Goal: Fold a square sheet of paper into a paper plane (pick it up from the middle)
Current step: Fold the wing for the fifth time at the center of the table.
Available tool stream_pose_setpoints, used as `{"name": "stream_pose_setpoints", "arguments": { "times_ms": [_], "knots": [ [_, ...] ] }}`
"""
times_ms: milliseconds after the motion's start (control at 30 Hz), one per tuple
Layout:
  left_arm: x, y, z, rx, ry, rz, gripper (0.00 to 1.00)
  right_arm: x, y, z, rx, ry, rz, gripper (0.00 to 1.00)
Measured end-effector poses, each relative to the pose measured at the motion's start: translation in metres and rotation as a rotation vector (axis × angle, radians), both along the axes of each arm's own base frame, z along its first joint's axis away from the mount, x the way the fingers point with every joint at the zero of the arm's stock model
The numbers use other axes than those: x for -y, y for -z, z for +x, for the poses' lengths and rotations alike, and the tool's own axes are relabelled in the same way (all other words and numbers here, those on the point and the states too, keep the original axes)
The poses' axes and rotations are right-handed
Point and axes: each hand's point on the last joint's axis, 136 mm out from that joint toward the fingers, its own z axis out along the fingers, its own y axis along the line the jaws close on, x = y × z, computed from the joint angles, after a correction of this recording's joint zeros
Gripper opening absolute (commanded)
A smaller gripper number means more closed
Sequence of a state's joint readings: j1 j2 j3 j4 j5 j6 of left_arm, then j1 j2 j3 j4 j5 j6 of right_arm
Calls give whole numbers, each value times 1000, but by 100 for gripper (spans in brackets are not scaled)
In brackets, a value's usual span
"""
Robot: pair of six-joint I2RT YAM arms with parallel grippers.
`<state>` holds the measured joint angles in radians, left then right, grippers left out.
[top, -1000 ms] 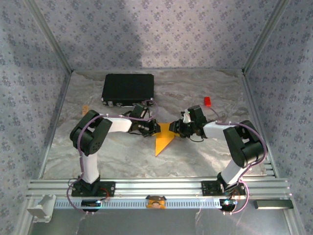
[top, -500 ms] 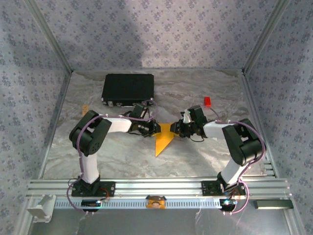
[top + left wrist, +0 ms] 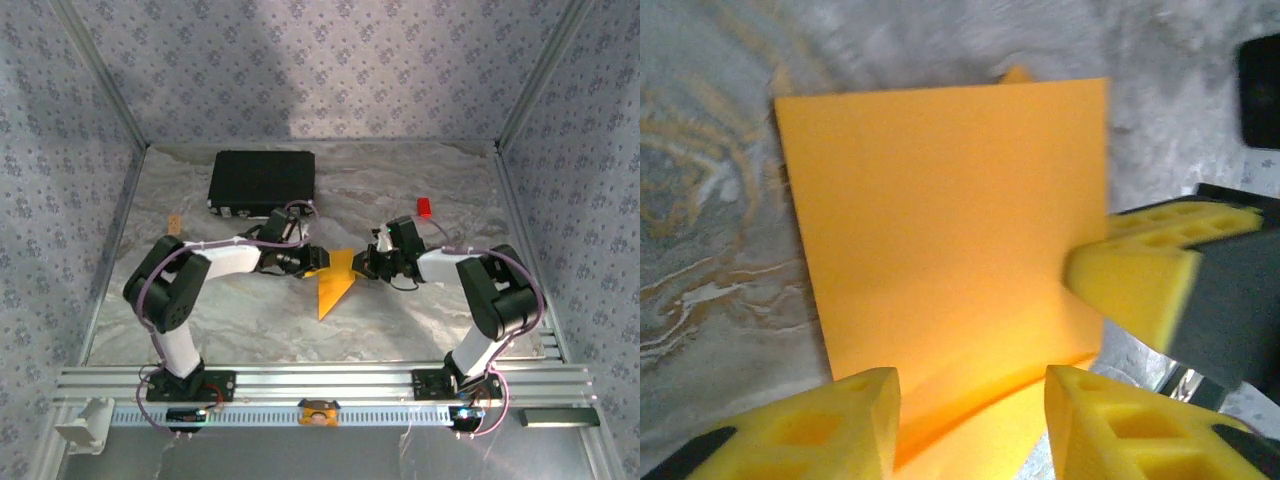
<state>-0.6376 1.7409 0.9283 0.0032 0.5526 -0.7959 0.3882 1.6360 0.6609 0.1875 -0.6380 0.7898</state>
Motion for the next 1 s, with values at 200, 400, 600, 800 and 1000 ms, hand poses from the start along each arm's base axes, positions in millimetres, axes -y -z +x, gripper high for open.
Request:
{"name": "stream_pose_setpoints", "arguments": {
  "times_ms": [200,400,600,800,1000],
  "knots": [
    [18,-22,-29,216,149,131,50,13,-1,0,-81,167,10,0],
    [28,3,-77,350,346,339,51,17,3,-3,-160,246,28,0],
    [26,13,-82,474,418,518,53,17,-6,0,-159,271,49,0],
    [28,16,-78,570,442,645,53,16,-11,0,-162,282,60,0],
    [28,23,-75,624,452,753,47,16,-11,0,-167,287,63,0]
  ]
}}
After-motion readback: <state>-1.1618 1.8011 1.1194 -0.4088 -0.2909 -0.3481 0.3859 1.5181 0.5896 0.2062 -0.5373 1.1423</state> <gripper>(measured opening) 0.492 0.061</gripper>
